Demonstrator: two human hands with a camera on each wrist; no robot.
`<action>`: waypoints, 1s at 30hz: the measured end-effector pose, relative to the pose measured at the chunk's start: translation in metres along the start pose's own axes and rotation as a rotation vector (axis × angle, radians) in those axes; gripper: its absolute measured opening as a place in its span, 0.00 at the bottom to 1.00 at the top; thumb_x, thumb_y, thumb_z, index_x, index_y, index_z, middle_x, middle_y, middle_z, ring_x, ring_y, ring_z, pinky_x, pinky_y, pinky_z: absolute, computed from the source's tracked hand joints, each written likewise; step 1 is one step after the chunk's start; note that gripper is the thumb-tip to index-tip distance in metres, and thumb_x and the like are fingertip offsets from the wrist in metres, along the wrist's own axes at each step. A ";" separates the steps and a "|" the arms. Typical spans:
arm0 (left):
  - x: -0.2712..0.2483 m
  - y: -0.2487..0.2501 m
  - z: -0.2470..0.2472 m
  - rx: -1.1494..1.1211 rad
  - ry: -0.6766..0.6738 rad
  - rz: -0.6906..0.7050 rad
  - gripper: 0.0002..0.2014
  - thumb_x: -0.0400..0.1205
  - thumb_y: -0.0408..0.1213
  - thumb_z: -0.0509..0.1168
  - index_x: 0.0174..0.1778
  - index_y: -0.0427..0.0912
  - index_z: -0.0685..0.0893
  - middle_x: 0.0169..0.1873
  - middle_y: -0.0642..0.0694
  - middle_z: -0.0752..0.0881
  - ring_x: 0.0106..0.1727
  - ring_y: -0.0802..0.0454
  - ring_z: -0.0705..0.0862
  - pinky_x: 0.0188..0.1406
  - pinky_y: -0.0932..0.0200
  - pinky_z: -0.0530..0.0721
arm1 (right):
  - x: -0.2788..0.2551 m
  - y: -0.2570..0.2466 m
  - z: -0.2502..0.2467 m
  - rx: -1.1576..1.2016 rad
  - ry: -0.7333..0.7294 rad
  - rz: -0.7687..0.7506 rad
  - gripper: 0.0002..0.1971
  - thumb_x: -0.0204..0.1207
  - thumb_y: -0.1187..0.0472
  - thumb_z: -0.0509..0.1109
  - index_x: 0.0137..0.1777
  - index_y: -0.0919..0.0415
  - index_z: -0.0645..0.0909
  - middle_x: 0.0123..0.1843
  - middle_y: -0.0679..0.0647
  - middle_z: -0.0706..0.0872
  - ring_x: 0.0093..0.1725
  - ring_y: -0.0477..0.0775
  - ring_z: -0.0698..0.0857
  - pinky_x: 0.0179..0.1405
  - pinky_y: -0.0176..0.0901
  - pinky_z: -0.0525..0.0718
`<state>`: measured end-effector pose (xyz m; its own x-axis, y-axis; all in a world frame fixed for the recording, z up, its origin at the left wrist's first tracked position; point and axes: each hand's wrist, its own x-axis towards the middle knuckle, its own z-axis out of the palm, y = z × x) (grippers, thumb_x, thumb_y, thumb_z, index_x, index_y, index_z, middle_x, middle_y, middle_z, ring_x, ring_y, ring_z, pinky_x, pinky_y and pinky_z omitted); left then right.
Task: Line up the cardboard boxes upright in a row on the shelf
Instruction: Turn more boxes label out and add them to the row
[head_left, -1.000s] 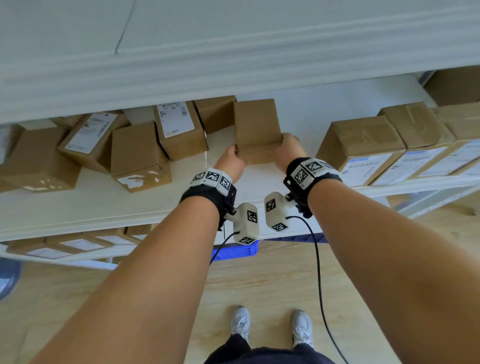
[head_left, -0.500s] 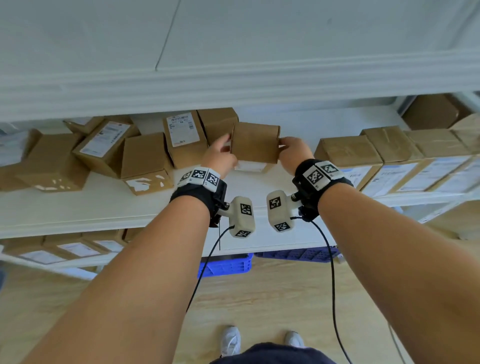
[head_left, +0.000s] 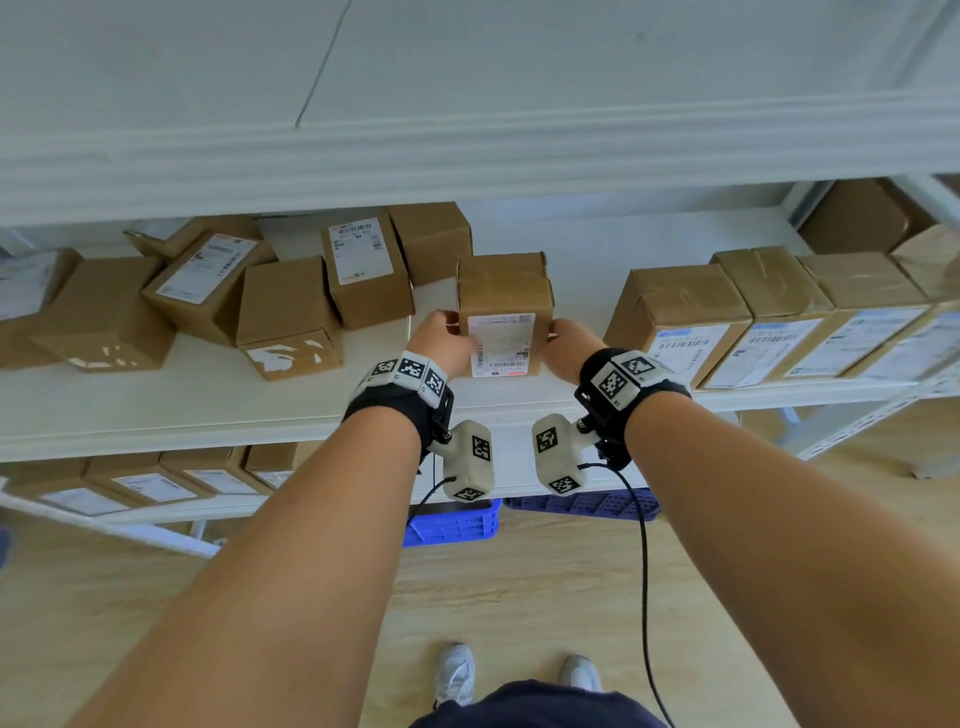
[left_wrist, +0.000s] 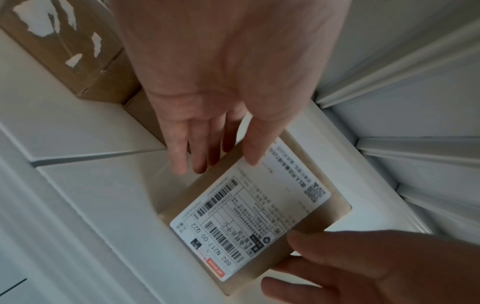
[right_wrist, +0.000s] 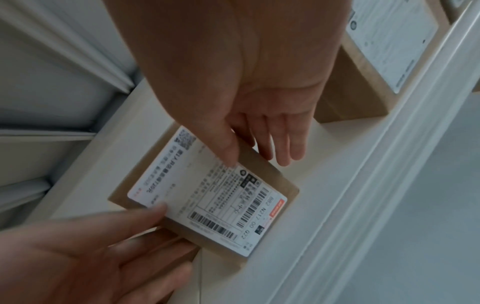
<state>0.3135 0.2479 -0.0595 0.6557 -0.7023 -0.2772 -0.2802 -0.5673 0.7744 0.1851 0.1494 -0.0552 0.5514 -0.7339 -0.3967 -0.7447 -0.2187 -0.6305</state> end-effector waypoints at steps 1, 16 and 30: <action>0.001 0.000 0.000 -0.007 0.012 -0.018 0.17 0.82 0.39 0.66 0.66 0.41 0.80 0.60 0.46 0.86 0.54 0.48 0.83 0.49 0.61 0.76 | 0.000 0.000 0.001 0.000 0.011 0.001 0.18 0.84 0.61 0.56 0.71 0.65 0.74 0.65 0.60 0.83 0.60 0.61 0.83 0.52 0.45 0.80; 0.006 -0.009 0.003 -0.019 0.093 -0.198 0.28 0.78 0.44 0.70 0.71 0.39 0.68 0.61 0.41 0.85 0.50 0.40 0.89 0.49 0.52 0.88 | -0.001 -0.007 -0.001 0.007 -0.031 -0.076 0.34 0.77 0.67 0.68 0.81 0.55 0.61 0.69 0.57 0.80 0.52 0.54 0.82 0.50 0.45 0.85; 0.007 0.000 -0.002 0.688 0.109 0.073 0.30 0.81 0.54 0.66 0.76 0.45 0.70 0.70 0.40 0.70 0.68 0.40 0.75 0.61 0.45 0.79 | 0.004 -0.004 0.002 -0.083 0.134 0.135 0.23 0.82 0.51 0.63 0.70 0.65 0.69 0.57 0.63 0.85 0.51 0.62 0.88 0.48 0.52 0.88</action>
<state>0.3197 0.2434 -0.0606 0.6745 -0.7225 -0.1518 -0.6831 -0.6888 0.2427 0.1915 0.1486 -0.0558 0.3932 -0.8382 -0.3779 -0.8402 -0.1606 -0.5180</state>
